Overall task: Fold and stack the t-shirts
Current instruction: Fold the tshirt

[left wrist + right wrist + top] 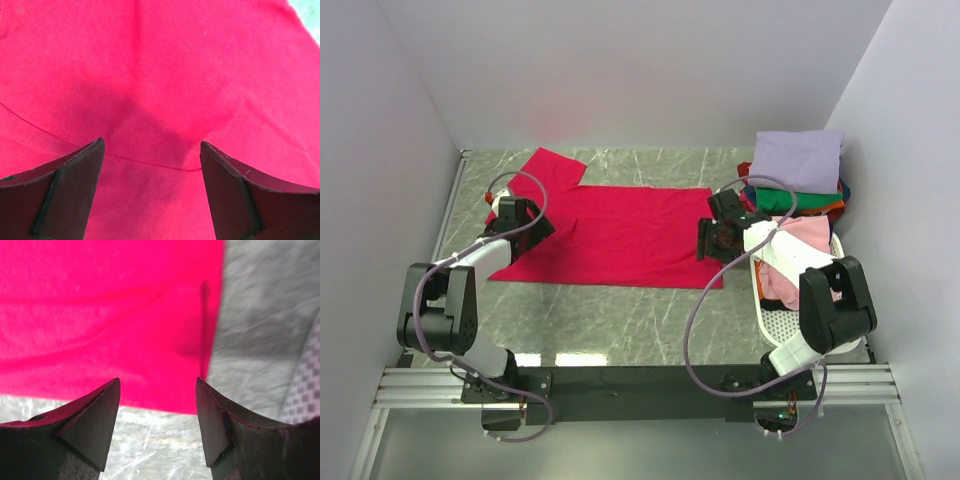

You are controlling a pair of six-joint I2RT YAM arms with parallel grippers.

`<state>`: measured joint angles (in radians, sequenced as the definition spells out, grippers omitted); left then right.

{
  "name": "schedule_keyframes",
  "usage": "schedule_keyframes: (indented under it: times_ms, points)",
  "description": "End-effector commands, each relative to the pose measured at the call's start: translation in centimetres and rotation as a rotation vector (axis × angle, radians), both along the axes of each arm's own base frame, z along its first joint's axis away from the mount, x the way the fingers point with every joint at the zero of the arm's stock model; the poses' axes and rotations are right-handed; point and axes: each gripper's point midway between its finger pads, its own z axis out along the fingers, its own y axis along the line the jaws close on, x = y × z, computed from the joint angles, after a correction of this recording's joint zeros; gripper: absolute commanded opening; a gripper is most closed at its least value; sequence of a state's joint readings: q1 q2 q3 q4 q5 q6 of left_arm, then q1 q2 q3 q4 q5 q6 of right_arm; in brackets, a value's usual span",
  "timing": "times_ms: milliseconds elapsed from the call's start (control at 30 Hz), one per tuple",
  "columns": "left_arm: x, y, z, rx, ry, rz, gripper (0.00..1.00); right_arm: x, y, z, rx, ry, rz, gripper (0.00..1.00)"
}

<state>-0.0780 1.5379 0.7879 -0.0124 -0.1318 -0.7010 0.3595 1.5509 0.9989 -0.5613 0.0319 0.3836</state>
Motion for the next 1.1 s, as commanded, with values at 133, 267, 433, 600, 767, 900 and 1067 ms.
schedule_keyframes:
  times_ms: [133,267,433,600,767,900,1067]
  points:
    - [0.3,0.3,1.6,0.004,-0.045,0.014,0.83,3.6,-1.3,0.6,-0.062,-0.065,-0.042,0.66]
    - [0.6,0.0,2.1,-0.010,-0.059,0.008,0.83,3.9,-1.4,-0.5,-0.081,-0.038,-0.045,0.60]
    - [1.0,0.0,2.8,-0.011,-0.075,0.008,0.83,3.5,-1.6,-1.7,-0.093,-0.020,-0.058,0.58]
    - [1.0,-0.1,2.7,-0.017,-0.074,0.004,0.83,3.1,-2.1,-3.0,-0.116,0.005,-0.070,0.54]
    - [0.9,0.1,2.6,-0.007,-0.072,0.006,0.84,2.8,-2.5,-4.1,-0.141,0.036,-0.080,0.48]
    - [0.8,0.2,2.6,-0.003,-0.071,0.013,0.84,2.5,-2.9,-4.4,-0.157,0.046,-0.088,0.47]
    - [0.9,0.2,2.8,-0.001,-0.076,0.012,0.84,2.0,-3.2,-4.8,-0.165,0.066,-0.095,0.47]
